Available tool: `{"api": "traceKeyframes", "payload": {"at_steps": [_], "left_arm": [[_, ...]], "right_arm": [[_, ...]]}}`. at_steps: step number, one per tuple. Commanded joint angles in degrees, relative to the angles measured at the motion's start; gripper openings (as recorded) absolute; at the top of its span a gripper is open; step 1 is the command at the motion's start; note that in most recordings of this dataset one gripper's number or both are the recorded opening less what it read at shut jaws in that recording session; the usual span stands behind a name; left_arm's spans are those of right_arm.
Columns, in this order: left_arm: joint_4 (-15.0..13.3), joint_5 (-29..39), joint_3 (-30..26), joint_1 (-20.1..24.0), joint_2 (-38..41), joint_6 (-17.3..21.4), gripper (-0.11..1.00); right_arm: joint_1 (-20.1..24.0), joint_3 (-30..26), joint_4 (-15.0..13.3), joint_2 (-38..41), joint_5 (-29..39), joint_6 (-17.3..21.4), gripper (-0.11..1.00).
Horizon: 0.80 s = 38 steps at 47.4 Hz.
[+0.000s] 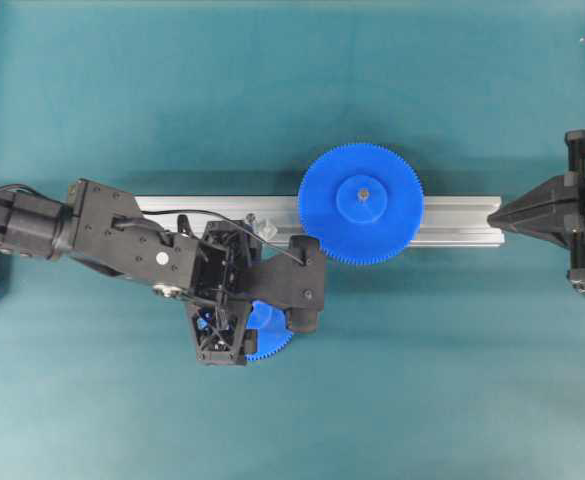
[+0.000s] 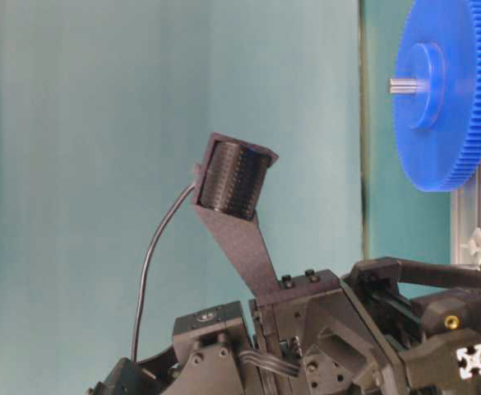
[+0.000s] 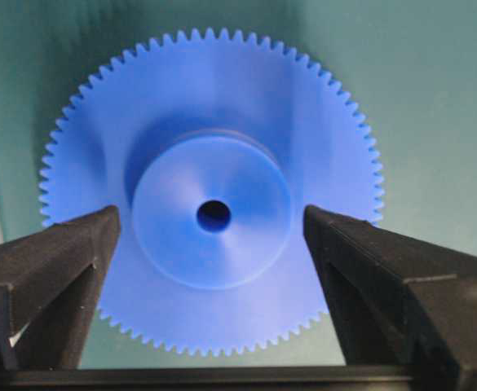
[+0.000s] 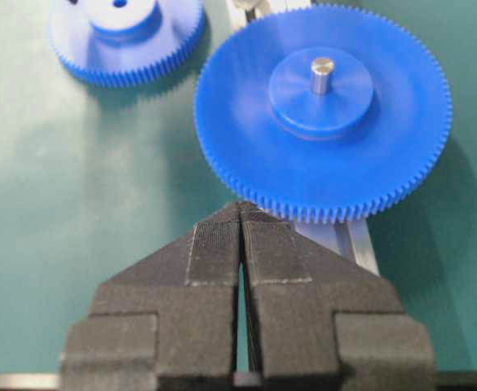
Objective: Insert the small gear onto the shaft.
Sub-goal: 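Open the left gripper around the gear hub, then close the left gripper on the hub and lift the gear upright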
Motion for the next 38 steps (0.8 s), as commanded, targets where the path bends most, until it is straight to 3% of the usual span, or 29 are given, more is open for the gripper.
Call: {"api": "traceKeyframes", "payload": {"at_steps": [1, 38], "left_arm": [[0.2, -0.2, -0.6, -0.4, -1.6, -0.1, 0.93], [0.2, -1.9, -0.2, -0.4, 0.1, -0.5, 0.93]], "right_arm": [[-0.3, -0.6, 0.1, 0.1, -0.5, 0.6, 0.01], [-0.8, -0.6, 0.1, -0.2, -0.4, 0.6, 0.01]]}}
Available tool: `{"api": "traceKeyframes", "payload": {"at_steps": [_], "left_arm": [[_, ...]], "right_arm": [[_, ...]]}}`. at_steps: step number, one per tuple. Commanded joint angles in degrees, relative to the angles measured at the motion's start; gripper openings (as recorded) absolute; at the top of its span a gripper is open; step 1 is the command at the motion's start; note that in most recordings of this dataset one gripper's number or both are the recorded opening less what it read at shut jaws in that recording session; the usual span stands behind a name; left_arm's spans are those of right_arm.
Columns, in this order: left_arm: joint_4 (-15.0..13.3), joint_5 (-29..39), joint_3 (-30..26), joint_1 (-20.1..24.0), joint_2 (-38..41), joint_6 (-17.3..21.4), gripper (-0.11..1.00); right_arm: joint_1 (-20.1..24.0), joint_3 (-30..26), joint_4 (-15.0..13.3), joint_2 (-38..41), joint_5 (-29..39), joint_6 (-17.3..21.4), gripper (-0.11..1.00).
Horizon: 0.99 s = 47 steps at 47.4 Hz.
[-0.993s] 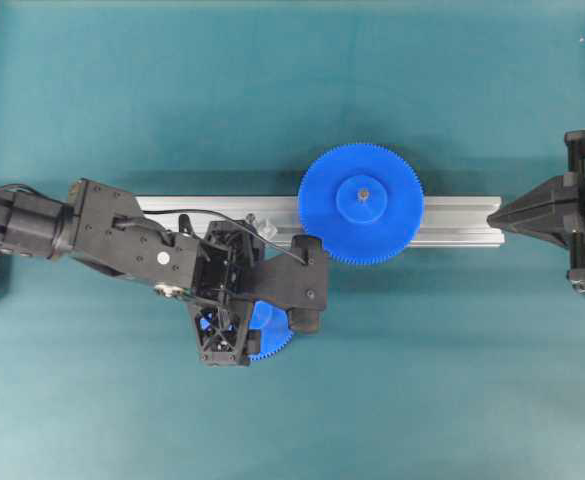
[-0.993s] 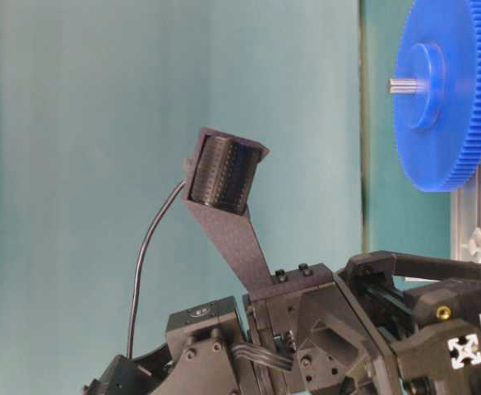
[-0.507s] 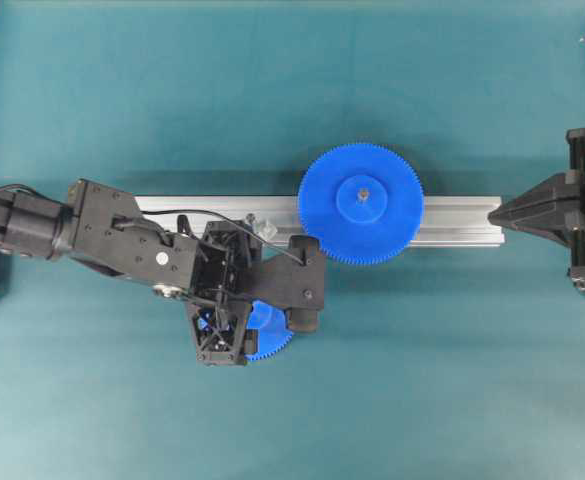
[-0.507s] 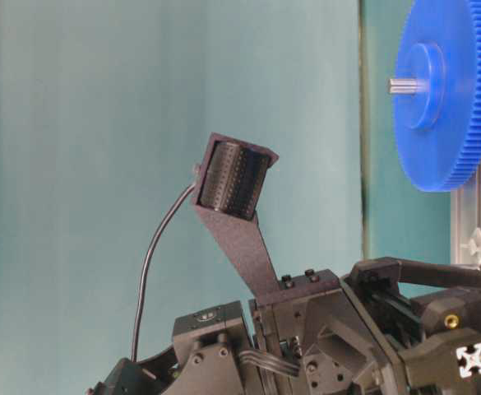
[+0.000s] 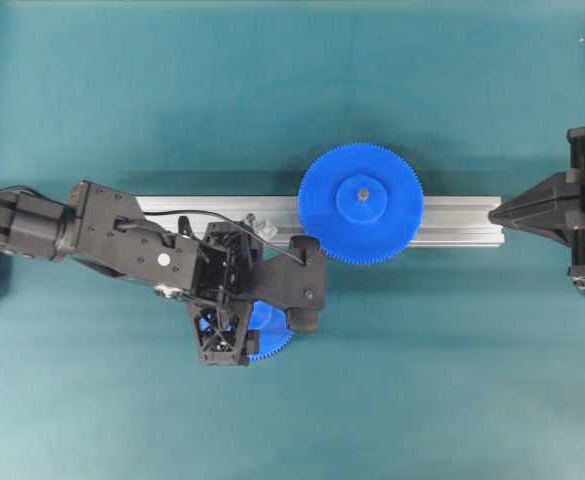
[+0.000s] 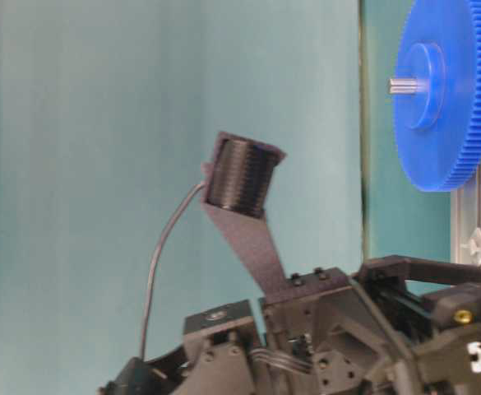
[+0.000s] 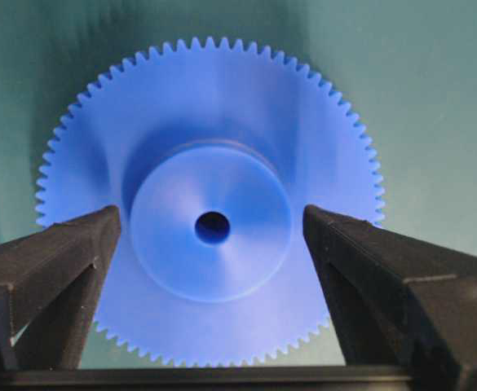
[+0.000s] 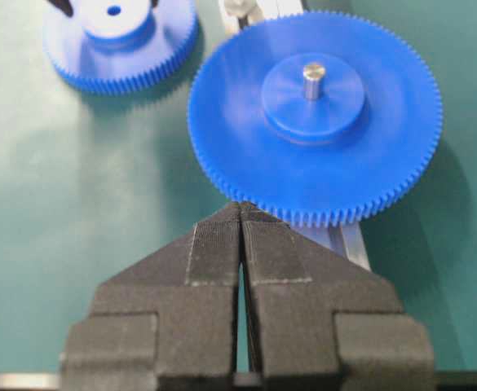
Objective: Insert the small gear onto the shaft.
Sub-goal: 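Close the left gripper on the hub and lift the gear upright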
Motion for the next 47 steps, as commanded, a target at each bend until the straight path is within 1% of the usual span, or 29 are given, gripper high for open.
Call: {"api": "traceKeyframes", "payload": {"at_steps": [1, 24, 47], "left_arm": [[0.2, -0.4, -0.4, -0.3, -0.7, -0.2, 0.93], [0.2, -2.8, 1.0, -0.3, 0.0, -0.3, 0.93], [0.2, -2.9, 1.1, -0.3, 0.1, -0.2, 0.92]], "right_arm": [[-0.2, -0.6, 0.1, 0.2, -0.4, 0.6, 0.01], [-0.2, -0.6, 0.1, 0.3, -0.3, 0.6, 0.01], [-0.2, -0.6, 0.1, 0.2, -0.3, 0.6, 0.01]]}}
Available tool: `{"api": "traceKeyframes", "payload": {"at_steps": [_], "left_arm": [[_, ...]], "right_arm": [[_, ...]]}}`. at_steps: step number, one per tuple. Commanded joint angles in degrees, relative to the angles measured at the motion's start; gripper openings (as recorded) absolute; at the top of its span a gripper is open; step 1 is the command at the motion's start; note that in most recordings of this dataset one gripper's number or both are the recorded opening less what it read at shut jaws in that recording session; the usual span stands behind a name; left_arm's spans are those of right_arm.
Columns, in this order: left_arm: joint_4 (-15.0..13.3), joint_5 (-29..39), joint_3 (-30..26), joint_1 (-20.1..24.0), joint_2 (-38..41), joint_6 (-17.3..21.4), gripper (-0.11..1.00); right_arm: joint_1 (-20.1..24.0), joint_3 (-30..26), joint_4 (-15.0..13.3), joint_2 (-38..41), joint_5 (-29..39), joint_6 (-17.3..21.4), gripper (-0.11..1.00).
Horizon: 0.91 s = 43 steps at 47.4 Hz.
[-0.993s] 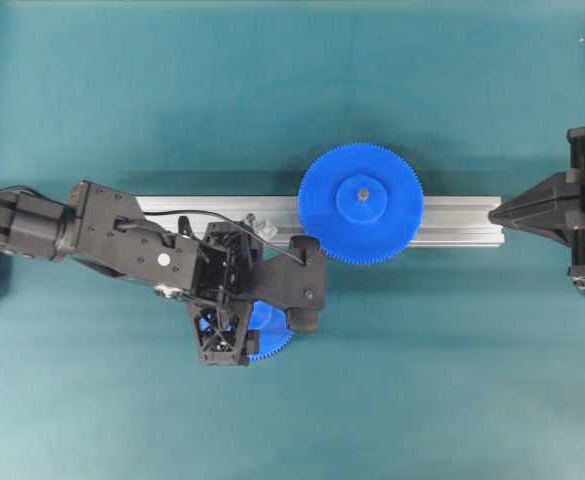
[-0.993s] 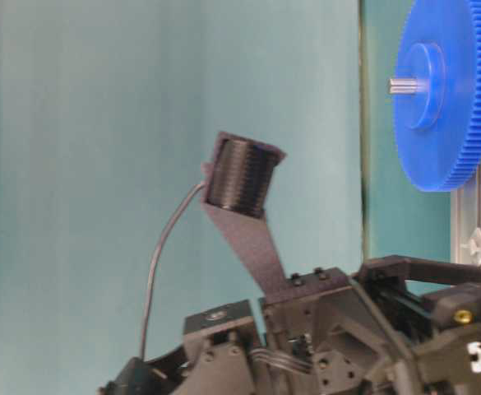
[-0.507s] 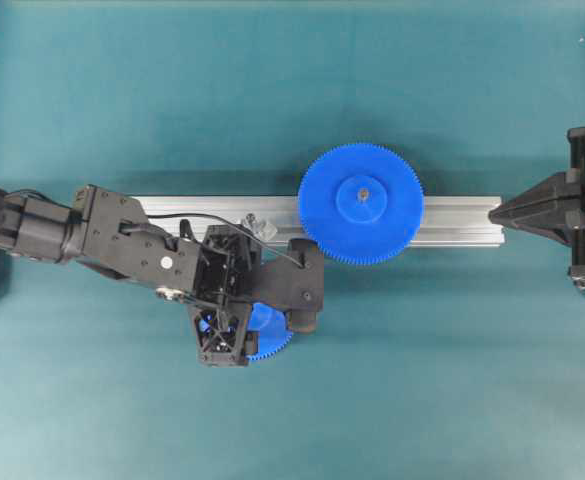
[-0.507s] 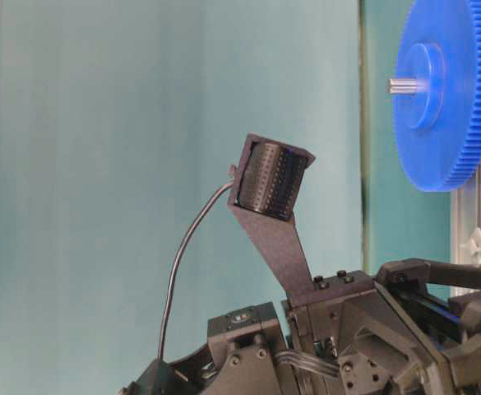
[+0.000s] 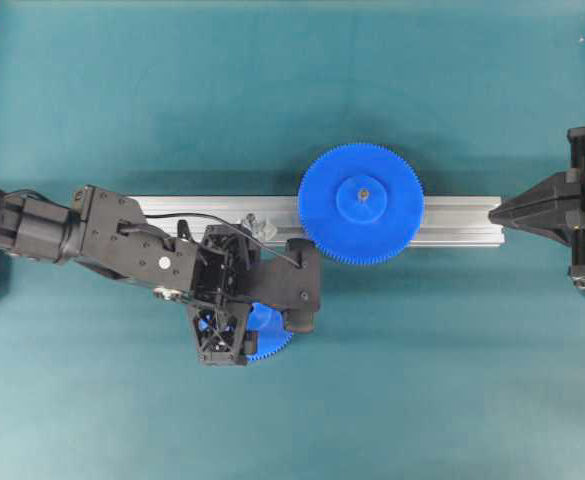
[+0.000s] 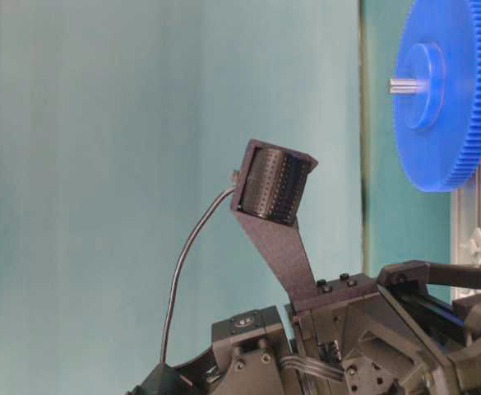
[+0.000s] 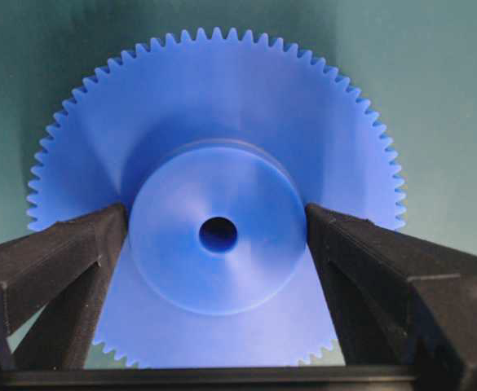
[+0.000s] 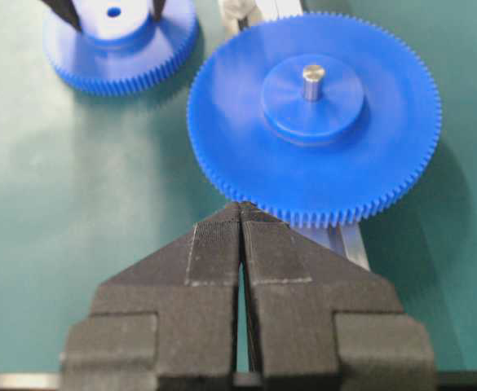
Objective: Insert the small gear onto the shaft.
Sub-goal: 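Close the left gripper on the hub and lift the gear upright, then carry the small gear with the left gripper toward the empty shaft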
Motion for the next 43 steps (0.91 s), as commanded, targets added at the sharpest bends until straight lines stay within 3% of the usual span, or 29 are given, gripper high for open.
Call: {"api": "traceKeyframes", "payload": {"at_steps": [1, 13, 21, 43], "left_arm": [[0.2, -0.3, -0.7, -0.3, -0.8, 0.0, 0.92], [0.2, -0.2, -1.1, -0.3, -0.8, -1.1, 0.86], [0.2, -0.2, -1.1, -0.3, -0.6, -3.6, 0.71], [0.2, 0.1, -1.5, -0.3, -1.0, -4.1, 0.71]], "right_arm": [[-0.2, -0.6, 0.1, 0.4, -0.3, 0.6, 0.01], [-0.2, -0.6, 0.2, 0.3, -0.4, 0.6, 0.01], [-0.2, -0.7, 0.2, 0.3, -0.4, 0.6, 0.01], [-0.2, -0.7, 0.2, 0.4, -0.3, 0.6, 0.01]]}}
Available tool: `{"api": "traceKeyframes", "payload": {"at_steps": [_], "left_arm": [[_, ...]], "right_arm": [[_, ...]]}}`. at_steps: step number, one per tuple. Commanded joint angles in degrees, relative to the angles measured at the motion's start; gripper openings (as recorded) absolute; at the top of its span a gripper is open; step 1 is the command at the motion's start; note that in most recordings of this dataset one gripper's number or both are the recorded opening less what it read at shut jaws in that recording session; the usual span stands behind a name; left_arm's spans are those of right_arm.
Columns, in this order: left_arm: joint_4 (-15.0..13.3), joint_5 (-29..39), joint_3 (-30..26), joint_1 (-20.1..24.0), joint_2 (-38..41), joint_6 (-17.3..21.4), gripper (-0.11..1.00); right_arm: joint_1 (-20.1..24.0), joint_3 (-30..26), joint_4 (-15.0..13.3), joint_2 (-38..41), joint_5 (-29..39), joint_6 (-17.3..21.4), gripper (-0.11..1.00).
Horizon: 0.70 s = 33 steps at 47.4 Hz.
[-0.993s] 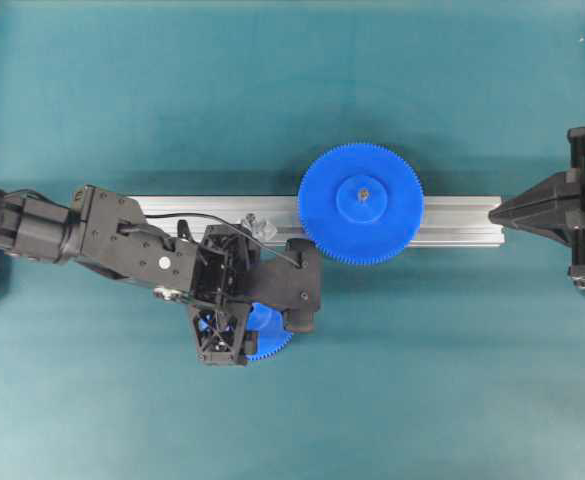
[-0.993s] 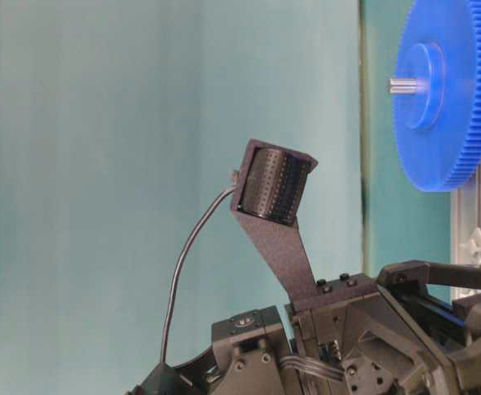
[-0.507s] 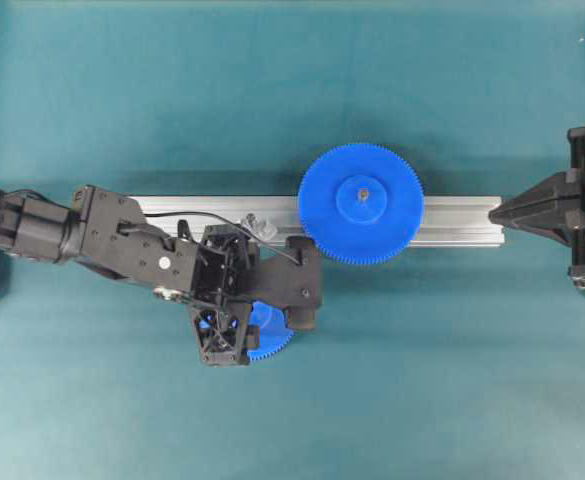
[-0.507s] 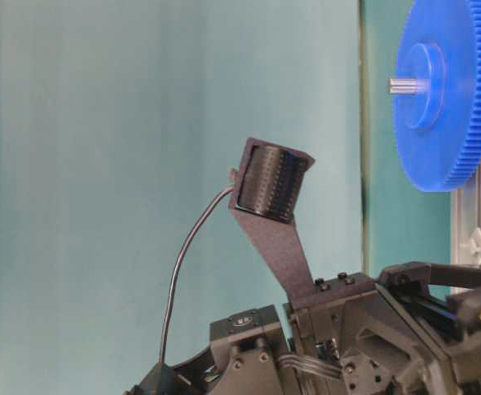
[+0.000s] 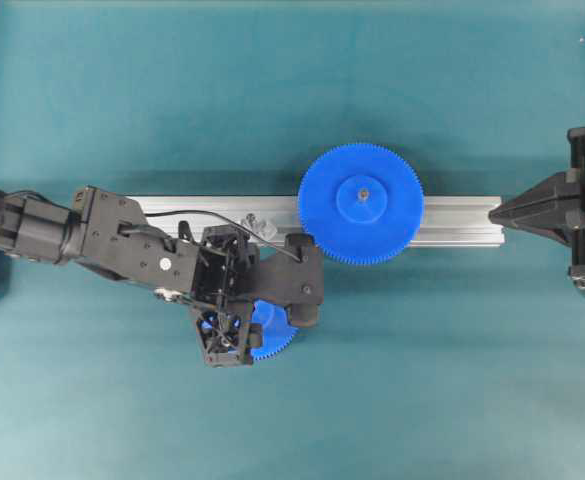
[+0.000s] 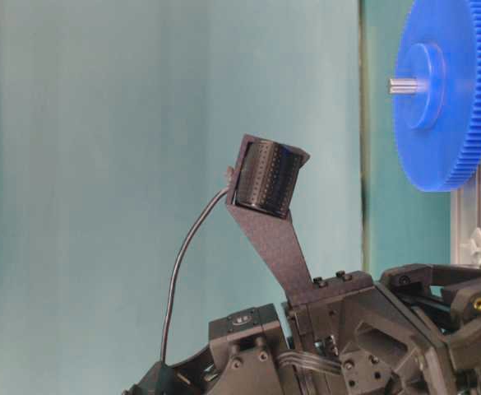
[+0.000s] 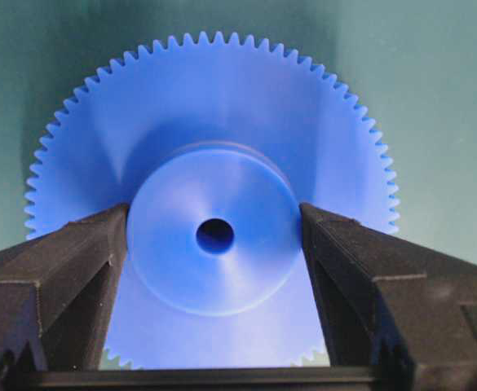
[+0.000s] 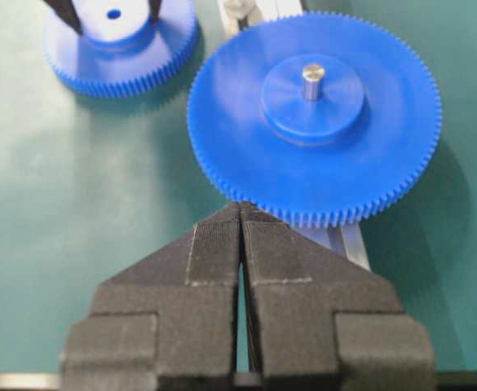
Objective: Insert the small gear onto the shaft.
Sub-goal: 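Carry the small gear with the left gripper toward the empty shaft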
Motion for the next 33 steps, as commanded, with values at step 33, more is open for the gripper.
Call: {"api": "traceKeyframes", "payload": {"at_steps": [33], "left_arm": [[0.1, 5.1, -4.7, -0.2, -4.2, 6.6, 0.71]], "right_arm": [[-0.2, -0.7, 0.1, 0.3, -0.1, 0.6, 0.01]]}}
